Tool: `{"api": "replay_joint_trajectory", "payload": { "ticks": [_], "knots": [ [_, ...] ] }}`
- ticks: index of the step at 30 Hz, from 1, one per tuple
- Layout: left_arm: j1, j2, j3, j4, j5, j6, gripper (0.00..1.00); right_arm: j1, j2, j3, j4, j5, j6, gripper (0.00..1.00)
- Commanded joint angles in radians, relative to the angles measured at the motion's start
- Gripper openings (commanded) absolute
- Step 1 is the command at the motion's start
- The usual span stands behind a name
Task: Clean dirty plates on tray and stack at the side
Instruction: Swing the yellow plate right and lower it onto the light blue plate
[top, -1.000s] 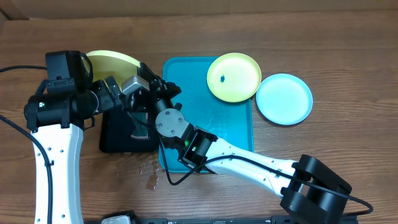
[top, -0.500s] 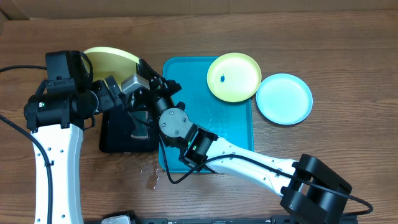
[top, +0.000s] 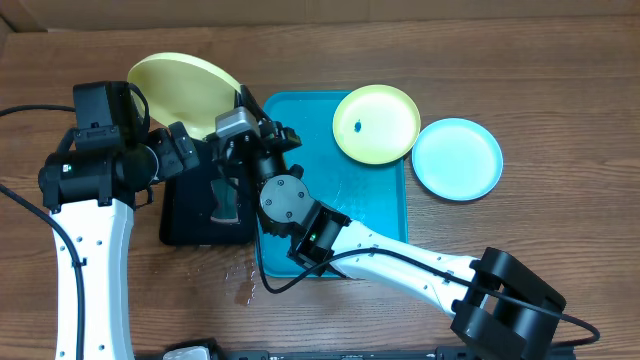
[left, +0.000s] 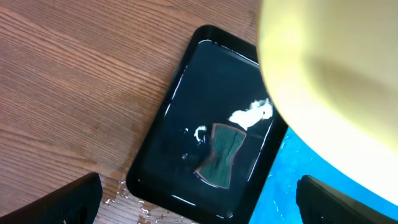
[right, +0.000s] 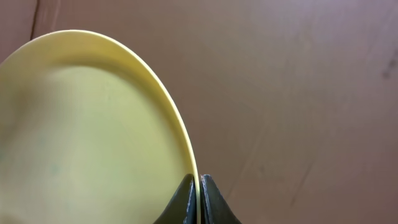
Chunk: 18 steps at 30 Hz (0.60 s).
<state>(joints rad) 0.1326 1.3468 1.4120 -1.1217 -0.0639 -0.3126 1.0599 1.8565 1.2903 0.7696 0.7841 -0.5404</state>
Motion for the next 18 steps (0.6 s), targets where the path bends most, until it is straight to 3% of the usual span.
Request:
{"api": "replay_joint_trajectory", "payload": {
  "ticks": [1,18],
  "knots": [
    [0.0,0.008,0.012,0.003,0.005,-0.009,1.0,-0.002,-0.012,0.018,0.008,0.042,0.122,0.04],
    [0.0,0.008,0.012,0.003,0.005,-0.01,1.0,-0.007,-0.012,0.018,0.005,0.098,0.205,0.04]
  ]
}}
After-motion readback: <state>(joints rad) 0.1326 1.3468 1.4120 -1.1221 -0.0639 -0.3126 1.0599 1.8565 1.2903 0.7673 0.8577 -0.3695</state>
